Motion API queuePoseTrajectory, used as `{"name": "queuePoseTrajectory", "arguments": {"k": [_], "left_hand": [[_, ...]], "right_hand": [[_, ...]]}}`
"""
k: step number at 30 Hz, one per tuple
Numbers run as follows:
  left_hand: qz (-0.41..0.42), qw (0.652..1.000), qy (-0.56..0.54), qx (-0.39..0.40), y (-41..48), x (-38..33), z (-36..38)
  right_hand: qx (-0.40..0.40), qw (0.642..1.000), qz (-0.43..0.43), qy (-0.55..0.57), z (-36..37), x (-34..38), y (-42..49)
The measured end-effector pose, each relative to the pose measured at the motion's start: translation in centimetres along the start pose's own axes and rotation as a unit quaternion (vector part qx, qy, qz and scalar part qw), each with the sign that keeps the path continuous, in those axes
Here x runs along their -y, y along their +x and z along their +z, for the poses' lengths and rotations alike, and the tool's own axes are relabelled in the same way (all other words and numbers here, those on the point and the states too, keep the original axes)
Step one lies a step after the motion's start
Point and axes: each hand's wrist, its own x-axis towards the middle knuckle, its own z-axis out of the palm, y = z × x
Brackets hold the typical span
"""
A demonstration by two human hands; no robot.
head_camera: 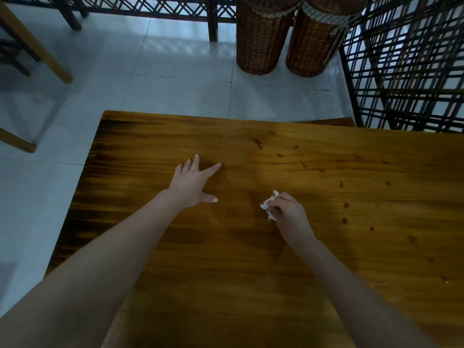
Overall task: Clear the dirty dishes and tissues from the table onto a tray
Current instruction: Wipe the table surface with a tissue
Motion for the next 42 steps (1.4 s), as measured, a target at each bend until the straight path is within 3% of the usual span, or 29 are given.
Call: {"name": "queuePoseTrajectory", "arguments": {"k": [5,18,26,31,36,42], "left_hand": [[-0.004,1.0,0.005,0.022,0.8,0.4,-0.4],[0.0,1.0,0.013,0.01,2.6,1.3,0.5],[0.067,0.996,0.037,0.052,2.2,4.4,-0.8],[-0.006,1.0,0.014,0.024,1.3,6.5,0.7],[-0.026,0.999,0.001,0.035,2.0,6.4,0.8],[-0.051,0.998,0.014,0.018,2.6,6.3,0.9]], "right_hand": [[-0.038,0.995,0.094,-0.016,-0.4,-0.6,5.7],[-0.105,0.984,0.144,-0.016,2.0,0.6,18.6],[-0.027,0.997,0.072,0.007,1.5,0.7,16.2],[-0.038,0.997,0.059,0.022,2.3,1.5,15.0],[-0.002,0.999,0.049,0.025,5.9,4.1,19.3],[-0.014,0.999,0.03,0.021,8.4,6.2,22.5]]}}
